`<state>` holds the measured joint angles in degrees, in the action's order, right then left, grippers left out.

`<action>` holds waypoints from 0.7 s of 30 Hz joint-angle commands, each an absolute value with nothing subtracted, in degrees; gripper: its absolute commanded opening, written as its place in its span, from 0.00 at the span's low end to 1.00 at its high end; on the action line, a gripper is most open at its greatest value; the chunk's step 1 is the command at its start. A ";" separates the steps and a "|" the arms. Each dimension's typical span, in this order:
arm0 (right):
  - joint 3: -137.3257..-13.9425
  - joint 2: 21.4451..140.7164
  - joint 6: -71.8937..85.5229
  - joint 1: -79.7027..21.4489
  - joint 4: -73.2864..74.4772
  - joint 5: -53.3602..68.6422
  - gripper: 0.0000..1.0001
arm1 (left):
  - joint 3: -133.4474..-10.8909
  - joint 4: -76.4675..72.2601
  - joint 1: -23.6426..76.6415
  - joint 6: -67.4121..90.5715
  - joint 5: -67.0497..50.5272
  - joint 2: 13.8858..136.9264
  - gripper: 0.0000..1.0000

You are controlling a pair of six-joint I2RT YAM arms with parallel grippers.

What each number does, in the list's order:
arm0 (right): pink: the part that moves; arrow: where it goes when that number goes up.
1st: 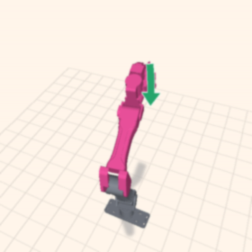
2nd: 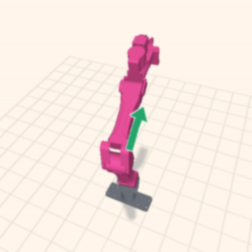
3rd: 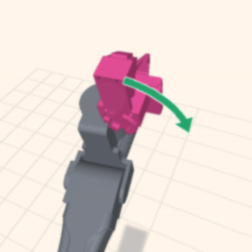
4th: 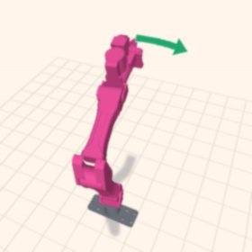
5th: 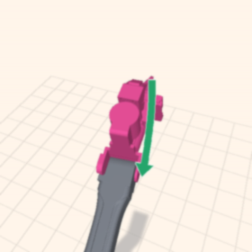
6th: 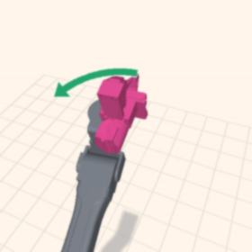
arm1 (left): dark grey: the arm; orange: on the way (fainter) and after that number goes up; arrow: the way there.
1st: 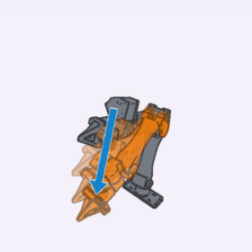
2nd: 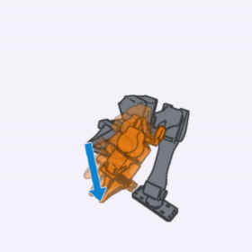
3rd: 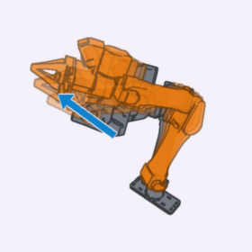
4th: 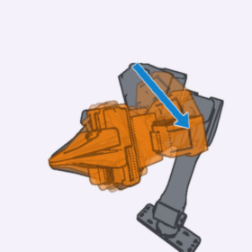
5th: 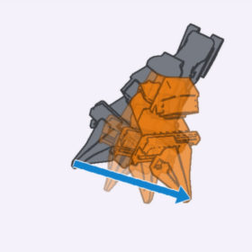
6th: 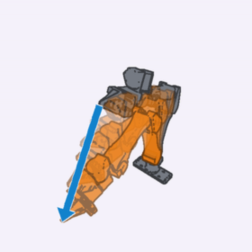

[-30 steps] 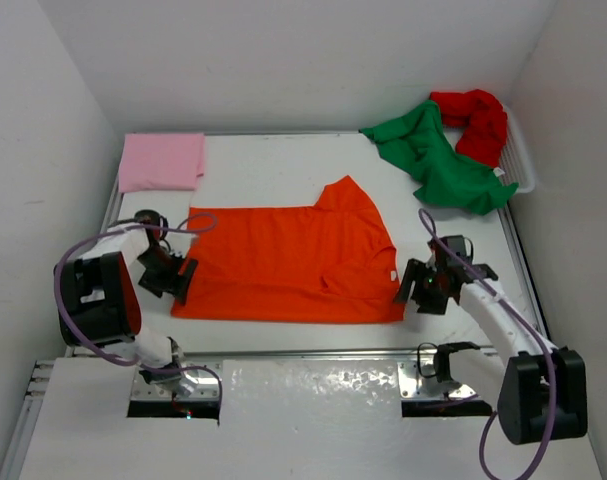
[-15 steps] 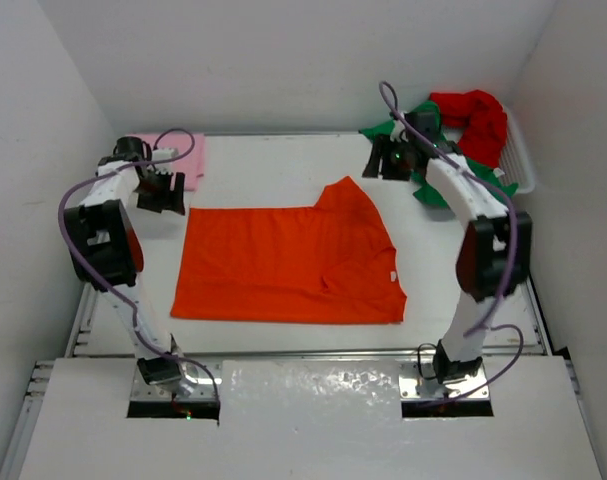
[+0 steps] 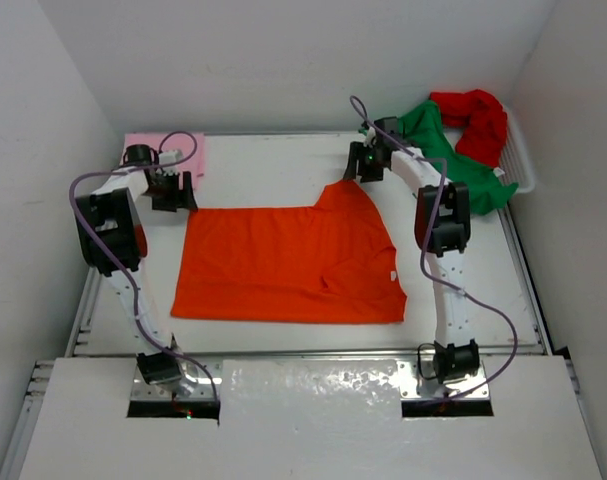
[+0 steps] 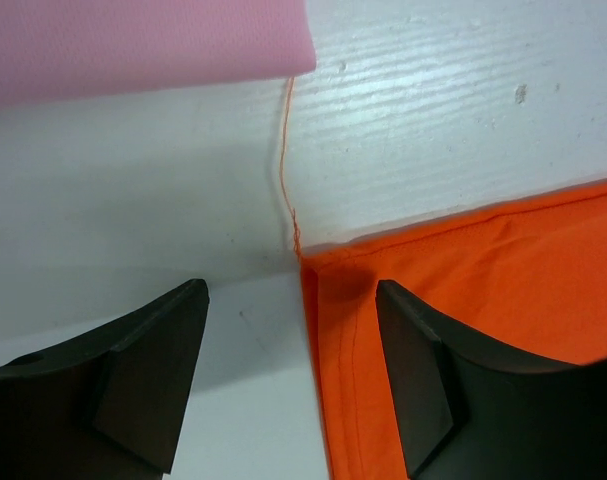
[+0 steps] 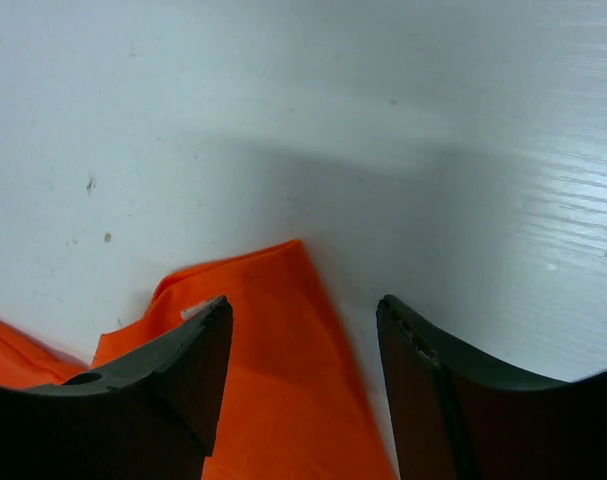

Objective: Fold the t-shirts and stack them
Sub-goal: Grap the side of the flattened tshirt furthest away from the robot with both arms

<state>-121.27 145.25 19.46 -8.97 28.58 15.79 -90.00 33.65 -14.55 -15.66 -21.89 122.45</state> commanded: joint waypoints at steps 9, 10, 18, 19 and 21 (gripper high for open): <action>-118.64 147.56 14.33 -12.30 31.81 10.37 0.54 | -89.21 28.91 -9.93 -14.86 -24.52 125.16 0.58; -118.91 147.66 13.98 -12.57 32.34 10.63 0.53 | -89.30 29.26 -9.93 -14.94 -24.52 125.16 0.55; -112.50 144.58 14.59 -13.36 27.60 11.24 0.06 | -88.24 28.74 -10.46 -16.00 -25.48 123.40 0.00; -112.59 143.80 14.76 -13.36 27.68 11.34 0.00 | -88.42 29.09 -10.46 -16.00 -25.84 123.14 0.00; -110.59 141.69 14.59 -13.27 26.99 12.73 0.00 | -88.07 29.62 -10.46 -16.96 -26.28 122.35 0.00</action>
